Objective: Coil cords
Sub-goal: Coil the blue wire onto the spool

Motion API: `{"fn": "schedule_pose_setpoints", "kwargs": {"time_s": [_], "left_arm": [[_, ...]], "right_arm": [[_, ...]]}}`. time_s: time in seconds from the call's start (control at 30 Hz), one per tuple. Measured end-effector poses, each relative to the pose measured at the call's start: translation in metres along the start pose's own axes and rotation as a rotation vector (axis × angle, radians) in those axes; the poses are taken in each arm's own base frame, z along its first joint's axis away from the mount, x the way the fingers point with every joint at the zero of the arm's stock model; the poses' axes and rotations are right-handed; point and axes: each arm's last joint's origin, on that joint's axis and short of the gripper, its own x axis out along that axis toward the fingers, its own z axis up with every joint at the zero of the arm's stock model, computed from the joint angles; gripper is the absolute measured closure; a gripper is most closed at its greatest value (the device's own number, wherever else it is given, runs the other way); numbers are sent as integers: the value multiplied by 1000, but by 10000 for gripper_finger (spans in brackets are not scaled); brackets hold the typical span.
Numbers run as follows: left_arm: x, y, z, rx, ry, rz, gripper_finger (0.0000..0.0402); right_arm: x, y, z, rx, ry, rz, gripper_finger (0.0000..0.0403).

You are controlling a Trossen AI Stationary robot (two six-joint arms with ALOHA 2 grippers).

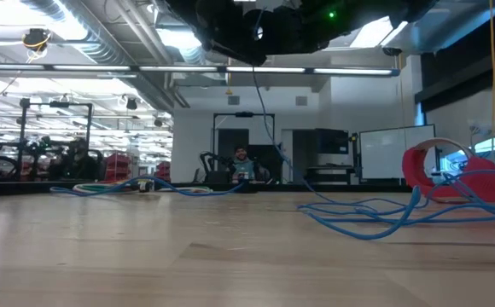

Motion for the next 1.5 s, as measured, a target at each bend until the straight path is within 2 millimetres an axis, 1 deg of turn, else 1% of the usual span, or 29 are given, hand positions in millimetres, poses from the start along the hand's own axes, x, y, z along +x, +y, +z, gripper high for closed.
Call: {"fn": "schedule_pose_setpoints", "kwargs": {"time_s": [0.07,0.17,0.23,0.47,0.93,1.07,1.23,1.33,1.5], "left_arm": [[0,0,1,17,-10,0,321],[0,0,2,38,-18,0,376],[-1,-1,2,51,-19,-2,394],[-1,-2,6,47,-57,-2,398],[-2,-3,10,34,-95,-3,400],[-2,-5,11,35,-104,-8,401],[9,-10,11,36,-132,-5,401],[17,-10,6,58,-97,1,401],[18,-5,4,39,-71,14,401]], "right_arm": [[0,0,0,0,0,0,384],[0,0,0,1,0,0,384],[0,0,0,2,-2,-1,384],[0,-1,3,23,-25,-16,384],[-5,5,11,80,-89,4,384],[-5,4,15,153,-130,13,384],[-6,3,22,244,-220,99,384],[-8,3,25,252,-245,123,384],[-18,-2,33,260,-264,150,384]]}}
